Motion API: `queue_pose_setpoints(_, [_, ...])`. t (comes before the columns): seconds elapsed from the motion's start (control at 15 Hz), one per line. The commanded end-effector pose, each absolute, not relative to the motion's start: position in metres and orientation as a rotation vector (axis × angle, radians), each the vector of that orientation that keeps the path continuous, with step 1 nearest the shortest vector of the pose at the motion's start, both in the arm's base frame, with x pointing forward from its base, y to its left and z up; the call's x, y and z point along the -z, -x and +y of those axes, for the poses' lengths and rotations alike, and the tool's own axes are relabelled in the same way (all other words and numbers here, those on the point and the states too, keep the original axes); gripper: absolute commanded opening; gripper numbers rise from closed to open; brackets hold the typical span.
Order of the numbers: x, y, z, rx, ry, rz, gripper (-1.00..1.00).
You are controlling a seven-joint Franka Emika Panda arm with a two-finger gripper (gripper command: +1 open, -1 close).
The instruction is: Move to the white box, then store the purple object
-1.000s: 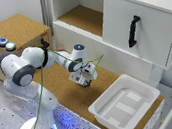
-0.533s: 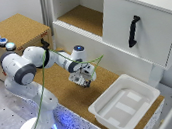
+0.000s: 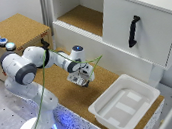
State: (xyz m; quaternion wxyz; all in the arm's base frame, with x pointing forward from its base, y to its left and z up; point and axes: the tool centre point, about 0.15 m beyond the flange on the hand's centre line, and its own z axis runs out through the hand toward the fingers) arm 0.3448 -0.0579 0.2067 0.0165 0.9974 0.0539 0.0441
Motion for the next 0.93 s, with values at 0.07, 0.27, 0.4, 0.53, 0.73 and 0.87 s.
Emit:
queue_pose_setpoints(0.07, [-0.259,-0.356,-0.074,-0.308,-3.064,0.031,-1.0])
queue_pose_setpoints(0.27, [-0.309,-0.362,-0.094,-0.401,-3.05,-0.028,-1.0])
queue_pose_setpoints(0.4, [-0.334,-0.362,-0.108,-0.444,-3.049,-0.058,-1.0])
queue_pose_setpoints(0.53, [-0.353,-0.363,-0.132,-0.46,-3.05,-0.132,-1.0])
queue_pose_setpoints(0.73, [-0.372,-0.363,-0.172,-0.473,-3.038,-0.252,-1.0])
queue_pose_setpoints(0.87, [-0.376,-0.361,-0.204,-0.451,-3.015,-0.356,-1.0])
